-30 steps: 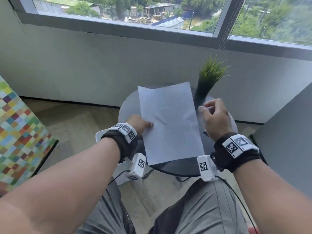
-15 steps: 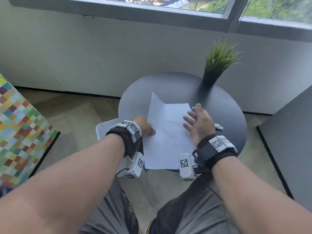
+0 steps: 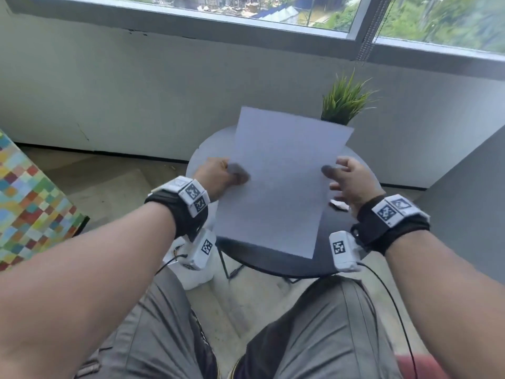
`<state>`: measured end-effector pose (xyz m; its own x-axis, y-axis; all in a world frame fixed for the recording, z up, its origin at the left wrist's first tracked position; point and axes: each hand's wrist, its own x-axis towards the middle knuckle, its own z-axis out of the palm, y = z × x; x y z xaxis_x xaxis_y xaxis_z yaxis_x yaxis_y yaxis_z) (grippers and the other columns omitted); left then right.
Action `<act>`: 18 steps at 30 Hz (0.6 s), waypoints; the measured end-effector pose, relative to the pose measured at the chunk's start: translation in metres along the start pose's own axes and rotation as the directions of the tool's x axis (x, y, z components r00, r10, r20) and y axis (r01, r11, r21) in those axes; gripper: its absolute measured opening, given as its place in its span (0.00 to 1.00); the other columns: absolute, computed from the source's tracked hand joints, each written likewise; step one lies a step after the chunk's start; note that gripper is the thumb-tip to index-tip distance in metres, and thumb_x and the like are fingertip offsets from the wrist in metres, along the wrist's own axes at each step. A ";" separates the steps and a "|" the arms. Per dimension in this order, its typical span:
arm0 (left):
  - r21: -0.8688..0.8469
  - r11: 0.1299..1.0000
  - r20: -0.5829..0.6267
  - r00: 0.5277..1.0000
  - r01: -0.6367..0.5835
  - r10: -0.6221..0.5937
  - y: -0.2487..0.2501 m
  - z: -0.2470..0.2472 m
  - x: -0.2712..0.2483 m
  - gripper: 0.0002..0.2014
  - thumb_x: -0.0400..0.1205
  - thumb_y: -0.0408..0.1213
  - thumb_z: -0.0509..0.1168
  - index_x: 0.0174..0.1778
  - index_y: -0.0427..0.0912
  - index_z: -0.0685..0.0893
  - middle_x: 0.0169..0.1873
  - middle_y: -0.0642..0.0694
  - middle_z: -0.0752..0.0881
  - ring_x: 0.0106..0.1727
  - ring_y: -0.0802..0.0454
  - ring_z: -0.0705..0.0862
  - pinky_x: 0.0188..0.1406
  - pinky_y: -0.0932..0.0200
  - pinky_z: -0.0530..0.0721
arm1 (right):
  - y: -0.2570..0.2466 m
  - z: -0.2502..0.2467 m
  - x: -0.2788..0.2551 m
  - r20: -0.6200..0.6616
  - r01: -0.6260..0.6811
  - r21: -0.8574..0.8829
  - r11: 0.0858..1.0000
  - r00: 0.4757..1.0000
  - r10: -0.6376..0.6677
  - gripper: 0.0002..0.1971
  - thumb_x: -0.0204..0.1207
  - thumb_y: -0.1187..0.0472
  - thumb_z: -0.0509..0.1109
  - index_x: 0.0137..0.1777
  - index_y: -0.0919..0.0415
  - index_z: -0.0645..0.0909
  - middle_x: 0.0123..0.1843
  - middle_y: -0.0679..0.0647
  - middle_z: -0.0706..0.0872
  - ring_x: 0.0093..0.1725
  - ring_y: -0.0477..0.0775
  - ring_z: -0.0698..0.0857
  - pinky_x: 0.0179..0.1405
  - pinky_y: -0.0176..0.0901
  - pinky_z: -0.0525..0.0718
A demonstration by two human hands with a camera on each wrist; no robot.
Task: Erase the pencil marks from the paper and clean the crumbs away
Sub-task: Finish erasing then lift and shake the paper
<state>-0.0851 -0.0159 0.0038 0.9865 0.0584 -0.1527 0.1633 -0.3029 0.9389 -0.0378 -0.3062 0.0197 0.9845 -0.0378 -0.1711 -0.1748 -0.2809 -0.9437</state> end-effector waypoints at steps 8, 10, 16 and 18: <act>-0.040 0.998 -0.034 0.998 -0.046 0.045 0.015 -0.005 -0.014 0.15 0.63 0.50 0.78 0.43 0.50 0.93 0.44 0.43 0.93 0.45 0.42 0.92 0.48 0.40 0.91 | -0.028 -0.004 -0.047 0.101 0.390 -0.175 0.904 0.920 -0.378 0.09 0.76 0.47 0.75 0.40 0.51 0.87 0.31 0.50 0.85 0.25 0.43 0.79 0.24 0.42 0.76; -0.024 1.000 -0.013 1.000 0.017 -0.017 0.003 -0.005 -0.013 0.18 0.64 0.49 0.75 0.48 0.46 0.92 0.49 0.42 0.93 0.51 0.40 0.92 0.51 0.33 0.90 | -0.018 0.001 -0.048 0.112 0.310 -0.260 0.914 0.950 -0.291 0.08 0.77 0.52 0.75 0.37 0.51 0.86 0.26 0.43 0.84 0.22 0.40 0.78 0.27 0.41 0.78; 0.065 0.998 -0.099 0.995 -0.016 0.023 0.035 -0.020 0.011 0.07 0.80 0.39 0.73 0.50 0.49 0.83 0.40 0.47 0.85 0.39 0.46 0.85 0.48 0.43 0.89 | -0.030 0.004 -0.001 -0.005 0.248 -0.121 0.961 0.968 -0.251 0.05 0.76 0.60 0.71 0.40 0.58 0.84 0.32 0.58 0.84 0.23 0.49 0.79 0.22 0.40 0.76; 0.110 0.994 -0.119 0.993 -0.003 0.016 0.040 -0.022 0.029 0.20 0.79 0.42 0.73 0.65 0.49 0.78 0.46 0.45 0.85 0.45 0.45 0.86 0.54 0.41 0.88 | -0.029 0.006 0.020 -0.021 0.207 -0.111 0.972 0.977 -0.211 0.04 0.77 0.63 0.69 0.41 0.60 0.82 0.33 0.58 0.83 0.22 0.48 0.78 0.21 0.38 0.75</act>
<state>-0.0501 -0.0052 0.0438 0.9811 0.1661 -0.0995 0.1600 -0.4055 0.9000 -0.0129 -0.2933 0.0421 0.9993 0.0025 0.0376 0.0356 -0.3877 -0.9211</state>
